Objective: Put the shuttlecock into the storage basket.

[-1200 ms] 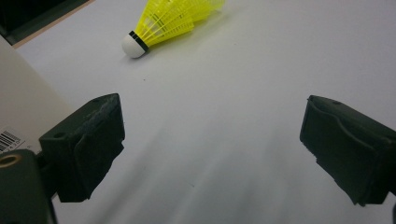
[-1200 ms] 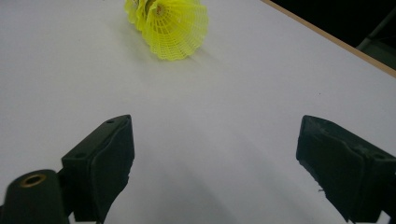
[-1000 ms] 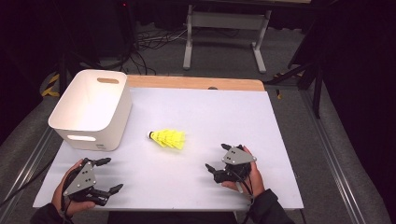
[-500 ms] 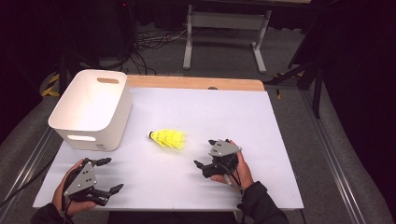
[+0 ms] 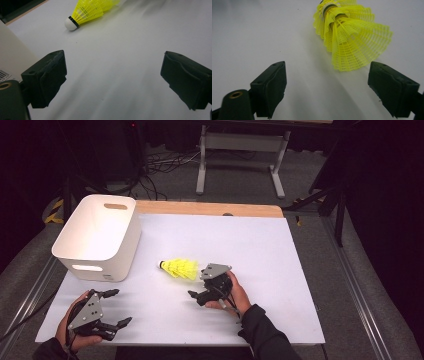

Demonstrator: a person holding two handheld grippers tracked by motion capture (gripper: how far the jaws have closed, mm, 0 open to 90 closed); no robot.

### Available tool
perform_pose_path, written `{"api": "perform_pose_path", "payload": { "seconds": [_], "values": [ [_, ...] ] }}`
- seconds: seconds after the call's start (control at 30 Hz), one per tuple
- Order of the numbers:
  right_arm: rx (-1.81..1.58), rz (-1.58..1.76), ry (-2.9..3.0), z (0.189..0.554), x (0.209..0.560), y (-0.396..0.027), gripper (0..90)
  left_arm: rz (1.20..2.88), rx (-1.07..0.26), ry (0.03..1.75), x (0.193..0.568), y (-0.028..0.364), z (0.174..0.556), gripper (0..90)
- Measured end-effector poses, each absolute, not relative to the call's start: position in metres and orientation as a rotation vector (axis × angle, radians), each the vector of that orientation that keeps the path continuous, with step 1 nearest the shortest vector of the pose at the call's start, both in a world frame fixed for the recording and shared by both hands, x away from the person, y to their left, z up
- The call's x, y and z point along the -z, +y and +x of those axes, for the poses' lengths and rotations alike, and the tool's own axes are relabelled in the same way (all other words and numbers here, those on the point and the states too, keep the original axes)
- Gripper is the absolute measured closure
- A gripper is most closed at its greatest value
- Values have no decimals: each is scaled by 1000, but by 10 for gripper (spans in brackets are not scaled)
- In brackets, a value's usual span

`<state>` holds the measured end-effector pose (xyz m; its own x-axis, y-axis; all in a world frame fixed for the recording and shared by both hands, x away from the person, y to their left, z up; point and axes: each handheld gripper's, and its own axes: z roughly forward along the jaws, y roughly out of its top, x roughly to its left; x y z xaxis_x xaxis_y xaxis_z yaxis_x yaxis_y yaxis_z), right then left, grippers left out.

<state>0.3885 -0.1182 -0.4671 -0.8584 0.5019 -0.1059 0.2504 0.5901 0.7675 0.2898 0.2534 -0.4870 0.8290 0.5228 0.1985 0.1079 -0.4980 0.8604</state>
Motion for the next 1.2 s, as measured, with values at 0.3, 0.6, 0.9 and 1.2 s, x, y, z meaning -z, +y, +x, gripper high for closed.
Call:
{"api": "perform_pose_path", "payload": {
  "seconds": [0.3, 0.6, 0.9, 1.2],
  "values": [
    [-1127, 687, 2558, 406, 475, -89, 190, 2049, -540, 462, 487, 254, 290, 72],
    [-1133, 768, 2543, 415, 473, -65, 260, 2050, -538, 455, 487, 253, 289, 73],
    [-1126, 924, 2452, 424, 474, -54, 431, 2051, -535, 451, 487, 252, 289, 72],
    [-1093, 962, 2381, 430, 473, -51, 796, 2051, -532, 452, 487, 252, 289, 73]
  ]
}}
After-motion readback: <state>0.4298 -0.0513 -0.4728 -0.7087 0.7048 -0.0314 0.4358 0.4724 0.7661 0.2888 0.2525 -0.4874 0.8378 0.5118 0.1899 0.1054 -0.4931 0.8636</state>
